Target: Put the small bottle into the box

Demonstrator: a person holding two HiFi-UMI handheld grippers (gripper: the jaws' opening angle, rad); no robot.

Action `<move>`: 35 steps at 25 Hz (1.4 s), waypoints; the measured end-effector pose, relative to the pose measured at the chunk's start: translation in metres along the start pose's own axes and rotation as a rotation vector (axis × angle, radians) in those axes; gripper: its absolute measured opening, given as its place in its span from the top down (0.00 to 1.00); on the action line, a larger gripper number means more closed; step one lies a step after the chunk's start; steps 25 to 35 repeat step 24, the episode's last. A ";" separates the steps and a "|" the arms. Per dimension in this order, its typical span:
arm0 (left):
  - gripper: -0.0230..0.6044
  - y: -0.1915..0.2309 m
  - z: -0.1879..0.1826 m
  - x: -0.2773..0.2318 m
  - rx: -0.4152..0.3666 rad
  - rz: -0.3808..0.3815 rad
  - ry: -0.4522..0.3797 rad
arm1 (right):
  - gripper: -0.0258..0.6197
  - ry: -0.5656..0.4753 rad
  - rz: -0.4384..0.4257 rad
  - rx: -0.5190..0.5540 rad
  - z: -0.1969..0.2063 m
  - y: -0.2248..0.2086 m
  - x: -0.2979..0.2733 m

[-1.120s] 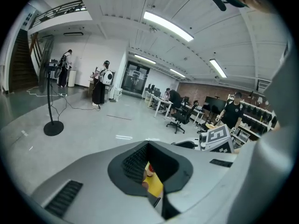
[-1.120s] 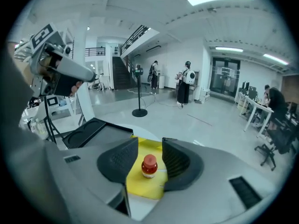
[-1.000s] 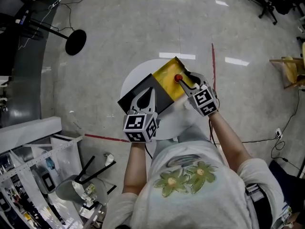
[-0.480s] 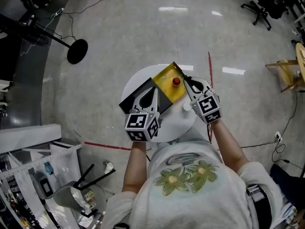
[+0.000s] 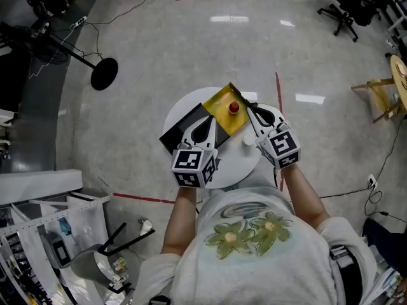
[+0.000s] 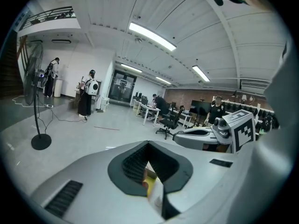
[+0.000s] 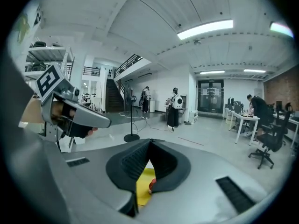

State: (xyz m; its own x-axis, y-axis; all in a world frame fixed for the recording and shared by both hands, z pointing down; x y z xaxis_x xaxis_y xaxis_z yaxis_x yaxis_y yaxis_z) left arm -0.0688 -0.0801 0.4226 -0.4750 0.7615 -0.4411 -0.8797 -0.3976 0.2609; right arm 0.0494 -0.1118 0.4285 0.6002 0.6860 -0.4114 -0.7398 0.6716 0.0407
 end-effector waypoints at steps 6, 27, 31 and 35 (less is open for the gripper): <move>0.96 -0.010 -0.004 0.005 -0.021 0.016 -0.007 | 0.96 -0.009 0.003 -0.001 -0.003 0.006 0.011; 0.96 -0.021 -0.002 0.018 -0.042 0.057 -0.017 | 0.96 -0.012 0.015 -0.005 0.001 0.023 0.026; 0.96 -0.021 -0.002 0.018 -0.042 0.057 -0.017 | 0.96 -0.012 0.015 -0.005 0.001 0.023 0.026; 0.96 -0.021 -0.002 0.018 -0.042 0.057 -0.017 | 0.96 -0.012 0.015 -0.005 0.001 0.023 0.026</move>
Point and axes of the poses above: the fingertips, and each gripper's own axes: x backward along the fingers, y to its left, z out of its underside, the point moved 2 cm from there along x, backward along the fingers, and after that the axes turned 5 degrees about y, right-handed, at the moved point
